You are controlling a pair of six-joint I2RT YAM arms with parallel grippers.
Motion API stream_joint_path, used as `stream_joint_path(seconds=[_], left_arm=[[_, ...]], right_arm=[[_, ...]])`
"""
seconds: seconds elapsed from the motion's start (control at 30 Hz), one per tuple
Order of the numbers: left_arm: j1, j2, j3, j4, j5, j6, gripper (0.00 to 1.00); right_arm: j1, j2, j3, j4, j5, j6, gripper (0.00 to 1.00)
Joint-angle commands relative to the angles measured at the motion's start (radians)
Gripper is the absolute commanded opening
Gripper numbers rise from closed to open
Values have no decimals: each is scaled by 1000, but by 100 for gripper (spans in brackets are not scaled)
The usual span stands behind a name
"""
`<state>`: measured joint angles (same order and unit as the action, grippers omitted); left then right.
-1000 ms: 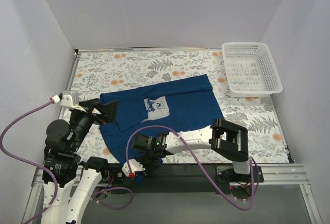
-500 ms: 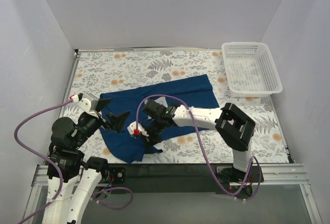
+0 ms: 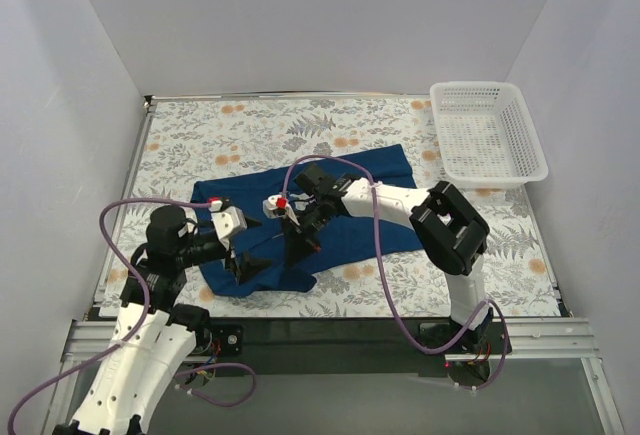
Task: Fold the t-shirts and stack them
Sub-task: Fold the tshirt
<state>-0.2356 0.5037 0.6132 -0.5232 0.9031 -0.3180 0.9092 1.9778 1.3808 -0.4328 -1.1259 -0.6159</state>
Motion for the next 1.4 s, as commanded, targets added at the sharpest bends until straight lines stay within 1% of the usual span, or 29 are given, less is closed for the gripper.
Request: stream_joint_path(seconds=[0.0, 0.03, 0.07, 0.2, 0.33, 0.37, 0.47, 0.6, 0.87, 0.9, 1.0, 1.03, 1.1, 1.13, 1.3, 1.37], left_arm=[[-40, 7, -23, -72, 57, 152, 90], [-50, 13, -24, -110, 48, 204, 89], [-60, 16, -30, -126, 30, 226, 89], [-122, -7, -61, -201, -111, 351, 88], [-134, -53, -79, -261, -155, 445, 85], [-134, -57, -82, -270, -165, 489, 84], [-136, -80, -93, -267, -217, 523, 82], [-136, -103, -115, -230, -244, 566, 79], [-145, -117, -168, -167, -237, 589, 72], [-146, -119, -173, -160, -243, 591, 69], [-149, -122, -184, -117, -250, 582, 66], [-149, -119, -185, -97, -247, 580, 63], [-154, -108, -191, -80, -236, 571, 59], [-157, -103, -193, -71, -234, 573, 55], [-172, -90, -196, -64, -242, 568, 47], [-177, -87, -199, -63, -240, 568, 43]], right_arm=[[-23, 27, 60, -15, -115, 47, 1], [-27, 33, 67, -14, -121, 57, 1], [-30, 44, 72, -14, -127, 64, 1], [-39, 72, 104, -14, -140, 87, 1], [-52, 98, 139, -12, -156, 113, 1], [-55, 111, 147, -12, -164, 128, 1], [-59, 128, 159, -11, -181, 142, 1], [-59, 133, 161, -3, -193, 159, 1], [-61, 147, 162, 19, -212, 189, 1], [-61, 148, 162, 20, -210, 191, 1], [-61, 151, 161, 26, -210, 203, 1], [-61, 153, 161, 29, -212, 208, 1], [-61, 158, 161, 39, -216, 219, 1], [-61, 161, 164, 40, -219, 223, 1], [-62, 161, 164, 54, -229, 243, 1], [-61, 162, 165, 57, -230, 246, 1]])
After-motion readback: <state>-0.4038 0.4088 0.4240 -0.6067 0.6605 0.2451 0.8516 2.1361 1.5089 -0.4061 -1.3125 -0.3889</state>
